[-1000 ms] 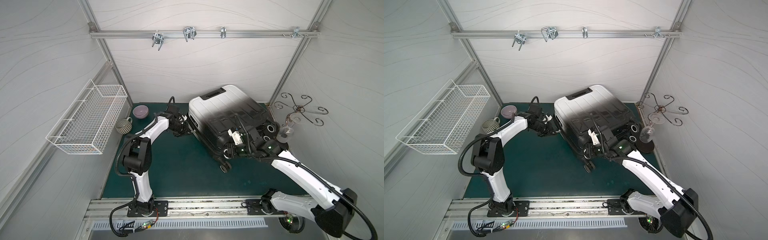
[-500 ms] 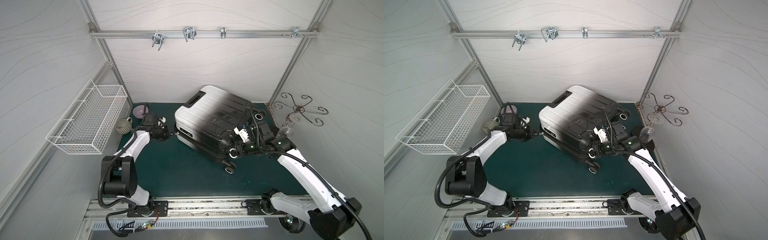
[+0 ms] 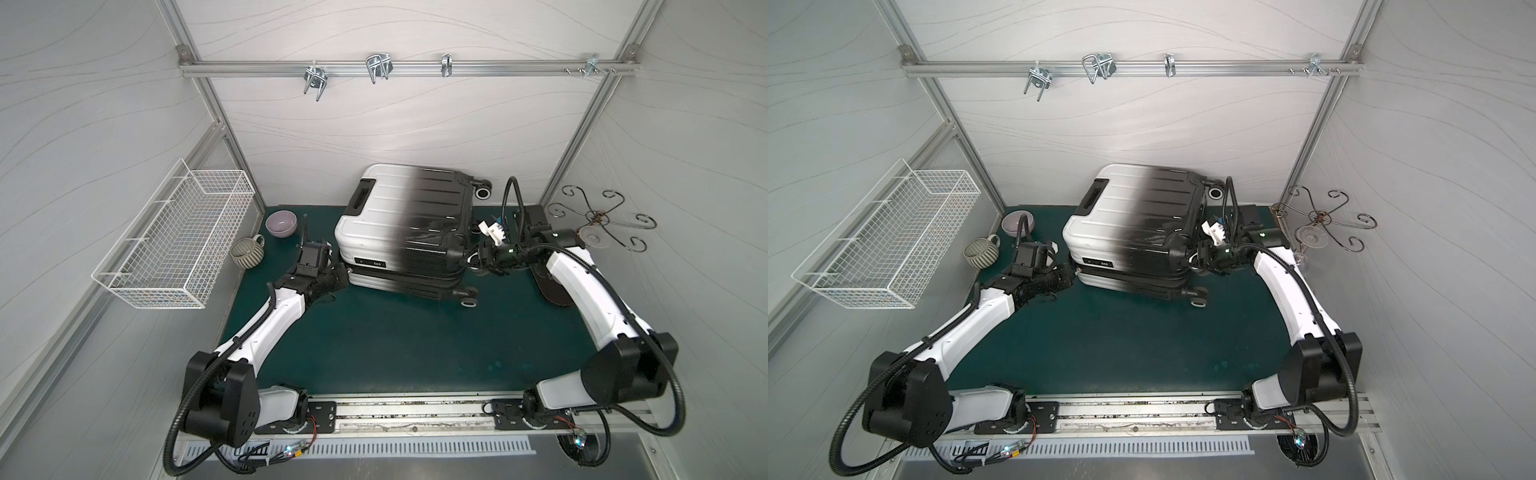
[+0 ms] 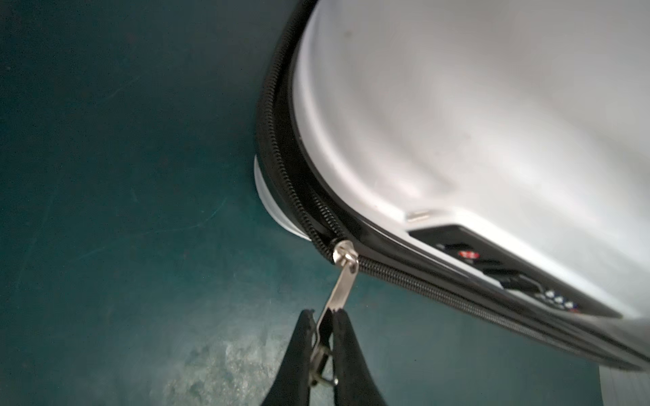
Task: Close the suitcase zippers
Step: Place the suitcase at the center of the board.
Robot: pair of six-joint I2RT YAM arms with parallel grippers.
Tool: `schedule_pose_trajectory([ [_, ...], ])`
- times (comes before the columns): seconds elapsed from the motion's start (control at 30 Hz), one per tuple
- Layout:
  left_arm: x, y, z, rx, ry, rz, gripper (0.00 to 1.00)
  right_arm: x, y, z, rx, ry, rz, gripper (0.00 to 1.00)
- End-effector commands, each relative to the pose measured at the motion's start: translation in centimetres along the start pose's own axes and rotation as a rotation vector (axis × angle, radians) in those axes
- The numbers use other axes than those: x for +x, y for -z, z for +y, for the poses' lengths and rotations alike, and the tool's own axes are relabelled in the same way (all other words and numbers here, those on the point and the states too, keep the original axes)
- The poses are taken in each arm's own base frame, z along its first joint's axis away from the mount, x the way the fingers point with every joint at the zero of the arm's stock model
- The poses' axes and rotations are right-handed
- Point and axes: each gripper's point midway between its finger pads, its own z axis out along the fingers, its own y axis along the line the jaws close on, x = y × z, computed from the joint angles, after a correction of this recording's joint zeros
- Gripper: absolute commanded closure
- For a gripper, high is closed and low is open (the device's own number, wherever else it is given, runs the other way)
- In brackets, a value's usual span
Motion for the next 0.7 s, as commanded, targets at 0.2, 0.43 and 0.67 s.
schedule_pose_trajectory([
  [0.2,10.5,2.2,-4.8,-0.127,-0.215,0.148,1.00,-5.1,7.9,-19.1,0.736,-0.473,-0.386,0.80],
  [0.43,11.6,4.8,-14.4,0.049,-0.444,0.182,0.66,-4.6,6.7,-15.6,0.744,-0.351,-0.337,0.40],
  [0.67,8.1,12.9,-16.7,0.278,-0.551,0.226,0.31,-0.4,4.9,-10.7,0.702,-0.225,-0.284,0.38],
])
